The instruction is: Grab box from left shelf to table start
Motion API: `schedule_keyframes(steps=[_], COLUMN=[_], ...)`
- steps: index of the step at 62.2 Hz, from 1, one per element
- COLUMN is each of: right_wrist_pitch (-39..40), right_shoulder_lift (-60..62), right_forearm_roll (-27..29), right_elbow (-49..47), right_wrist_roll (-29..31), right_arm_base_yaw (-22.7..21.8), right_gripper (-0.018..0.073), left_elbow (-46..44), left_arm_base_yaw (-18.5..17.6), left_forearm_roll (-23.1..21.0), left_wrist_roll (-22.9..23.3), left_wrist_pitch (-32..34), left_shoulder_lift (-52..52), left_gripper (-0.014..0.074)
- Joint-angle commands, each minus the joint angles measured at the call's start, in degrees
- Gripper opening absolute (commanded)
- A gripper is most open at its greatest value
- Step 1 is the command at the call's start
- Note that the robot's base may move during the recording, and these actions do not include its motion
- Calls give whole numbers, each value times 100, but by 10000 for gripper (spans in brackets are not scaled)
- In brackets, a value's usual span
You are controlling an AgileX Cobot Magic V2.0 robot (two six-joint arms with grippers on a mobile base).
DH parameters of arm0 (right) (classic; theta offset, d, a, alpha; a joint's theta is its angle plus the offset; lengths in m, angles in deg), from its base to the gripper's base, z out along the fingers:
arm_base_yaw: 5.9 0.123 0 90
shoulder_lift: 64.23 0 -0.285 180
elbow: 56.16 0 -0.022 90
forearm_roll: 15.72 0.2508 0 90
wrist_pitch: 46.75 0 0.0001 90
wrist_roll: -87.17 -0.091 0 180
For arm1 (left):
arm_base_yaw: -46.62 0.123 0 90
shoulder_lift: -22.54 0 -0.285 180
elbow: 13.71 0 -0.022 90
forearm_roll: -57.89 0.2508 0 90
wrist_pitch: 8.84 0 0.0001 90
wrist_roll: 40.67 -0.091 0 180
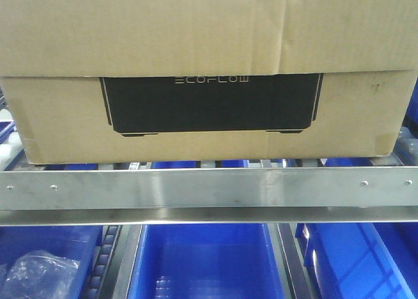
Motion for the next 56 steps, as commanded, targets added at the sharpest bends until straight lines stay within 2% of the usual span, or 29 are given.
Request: schedule_keyframes(steps=[1, 16, 23, 31, 33, 38, 41, 45, 49, 56], right_wrist_pitch=[513, 513, 513, 513, 513, 513, 513, 513, 513, 513], right_shoulder_lift=[57, 57, 57, 57, 57, 57, 57, 57, 57, 57], right_forearm_roll=[3, 3, 3, 3, 3, 3, 3, 3, 3, 3], right_elbow=[-102, -102, -102, -102, -102, -102, -102, -102, -102, -102], right_wrist_roll=[31, 31, 31, 31, 31, 31, 31, 31, 31, 31], right_arm_base_yaw=[-28, -28, -28, -28, -28, -28, -28, -28, -28, -28], right_gripper=[52, 52, 52, 52, 52, 52, 52, 52, 52, 52], left_elbow=[-578, -1456, -1800, -2256, -2353, -2670, -2904, -3172, -3417, -3871], left_arm_base_yaw=[-29, -95, -401, -924, -1022, -1233, -1293, -1308, -1308, -1308], left_forearm_roll=[-40, 12, 396, 831, 965, 1484, 1640, 1653, 1632, 1635], left_wrist_roll=[-35, -25, 50, 100, 220, 907, 1175, 1246, 1246, 1280], left_wrist_pitch=[172, 23, 23, 1, 1, -25, -109, -254, -319, -400], left_shoulder_lift=[-487, -1744, -2305, -2971, -3097, -3469, -3689, -4010, -4285, -4783], left_gripper=[-95, -95, -95, -95, -95, -95, -95, -84, -25, 193])
